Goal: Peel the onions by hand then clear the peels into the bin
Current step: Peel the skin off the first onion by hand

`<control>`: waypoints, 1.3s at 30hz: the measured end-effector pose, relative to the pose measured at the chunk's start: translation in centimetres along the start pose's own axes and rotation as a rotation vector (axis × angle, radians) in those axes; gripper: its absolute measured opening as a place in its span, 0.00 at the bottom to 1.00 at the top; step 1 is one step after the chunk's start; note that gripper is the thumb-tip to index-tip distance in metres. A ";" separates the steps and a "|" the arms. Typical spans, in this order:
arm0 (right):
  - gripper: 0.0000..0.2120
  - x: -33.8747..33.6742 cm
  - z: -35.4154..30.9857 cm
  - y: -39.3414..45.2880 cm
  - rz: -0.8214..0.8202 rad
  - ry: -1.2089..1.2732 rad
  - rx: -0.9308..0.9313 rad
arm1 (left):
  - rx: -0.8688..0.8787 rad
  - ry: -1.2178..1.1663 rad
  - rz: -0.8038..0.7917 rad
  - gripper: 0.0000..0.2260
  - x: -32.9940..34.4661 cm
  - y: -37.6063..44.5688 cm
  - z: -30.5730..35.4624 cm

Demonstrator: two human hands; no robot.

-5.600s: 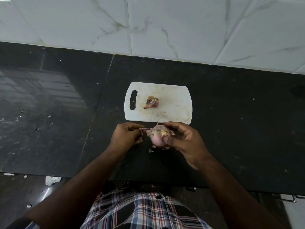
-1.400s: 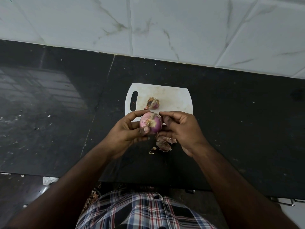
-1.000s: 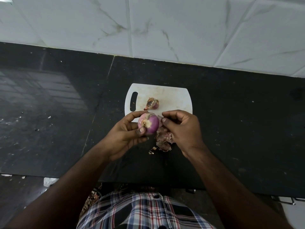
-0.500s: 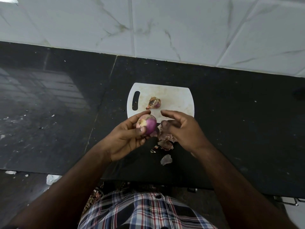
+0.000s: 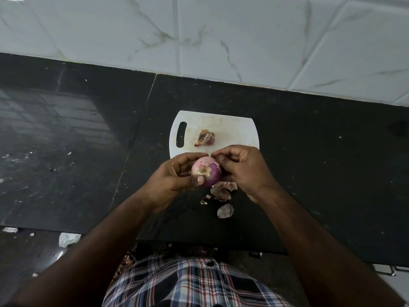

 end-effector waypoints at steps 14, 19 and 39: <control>0.08 0.0 0.7 -0.4 0.002 0.289 0.126 | -0.031 -0.101 -0.021 0.24 -0.3 0.0 0.2; 0.12 0.6 1.2 -0.6 0.051 0.138 -0.005 | -0.032 -0.080 0.041 0.29 -0.1 0.3 0.5; 0.14 0.9 0.7 -0.8 0.218 0.109 -0.024 | -0.020 -0.053 0.059 0.29 0.6 0.3 0.9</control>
Point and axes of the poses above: each hand's wrist, its own y-axis towards the middle knuckle, its own x-axis out of the palm, z = x × y, the point moved 2 cm from there along y, towards the middle knuckle, and after that the axes turned 3 degrees about x, right-handed, at the moved point
